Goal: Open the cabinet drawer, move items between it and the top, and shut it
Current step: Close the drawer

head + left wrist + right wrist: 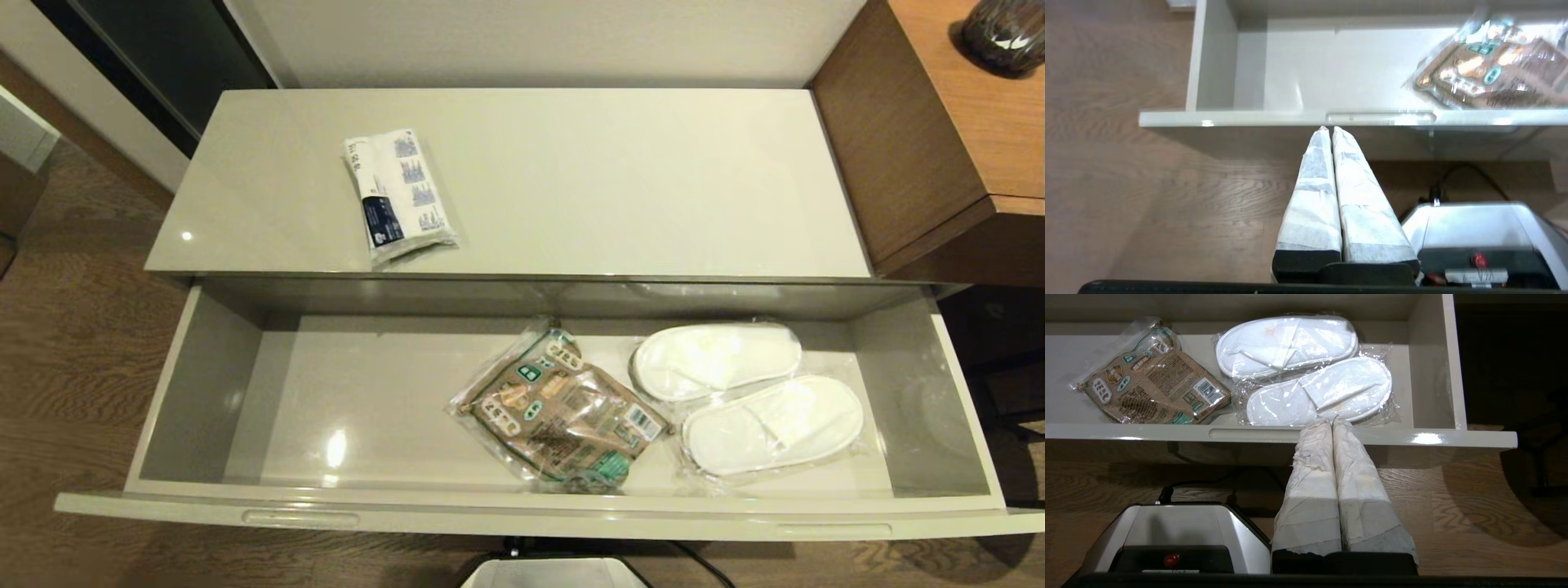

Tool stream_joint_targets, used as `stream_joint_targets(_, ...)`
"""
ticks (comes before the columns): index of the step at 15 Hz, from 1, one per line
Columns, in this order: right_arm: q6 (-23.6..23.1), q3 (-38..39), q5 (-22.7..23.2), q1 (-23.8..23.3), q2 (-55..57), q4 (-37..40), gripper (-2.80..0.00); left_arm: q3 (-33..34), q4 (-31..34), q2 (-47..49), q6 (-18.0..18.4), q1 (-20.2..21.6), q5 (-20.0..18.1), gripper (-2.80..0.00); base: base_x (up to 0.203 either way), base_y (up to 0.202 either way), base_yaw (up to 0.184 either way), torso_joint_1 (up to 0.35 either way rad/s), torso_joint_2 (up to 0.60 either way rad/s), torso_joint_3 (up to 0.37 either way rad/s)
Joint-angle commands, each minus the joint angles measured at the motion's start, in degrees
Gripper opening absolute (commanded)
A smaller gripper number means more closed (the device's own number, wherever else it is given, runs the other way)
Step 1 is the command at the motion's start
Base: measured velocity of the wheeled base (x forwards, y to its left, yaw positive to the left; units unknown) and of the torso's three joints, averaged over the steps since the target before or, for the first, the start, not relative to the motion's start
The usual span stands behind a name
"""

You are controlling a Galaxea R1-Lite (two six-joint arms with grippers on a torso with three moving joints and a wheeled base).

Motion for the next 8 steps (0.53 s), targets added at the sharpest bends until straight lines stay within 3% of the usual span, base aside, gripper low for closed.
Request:
stream_joint_targets(1, 0.0, 0.1, 0.0, 0.0, 0.0, 0.0, -2.8, 0.1, -0.5, 0.3, 0.2, 0.1, -0.1, -2.8, 0.0, 0.0, 0.0, 0.0, 0.0, 0.0)
stream_joint_targets(3, 0.0, 0.1, 0.0, 0.0, 0.0, 0.0, -2.8, -0.2, -0.2, 0.3, 1.7, 0.0, -0.2, -2.8, 0.0, 0.0, 0.0, 0.0, 0.0, 0.0)
stream_joint_targets(5, 0.0, 0.1, 0.0, 0.0, 0.0, 0.0, -2.8, -7.0, 3.5, 3.8, 2.7, 0.0, -0.4, -2.8, 0.0, 0.0, 0.0, 0.0, 0.0, 0.0)
stream_joint_targets(8, 0.0, 0.1, 0.0, 0.0, 0.0, 0.0, -2.8, -16.6, 19.3, 18.4, -0.2, 0.1, -0.4, -2.8, 0.0, 0.0, 0.0, 0.0, 0.0, 0.0)
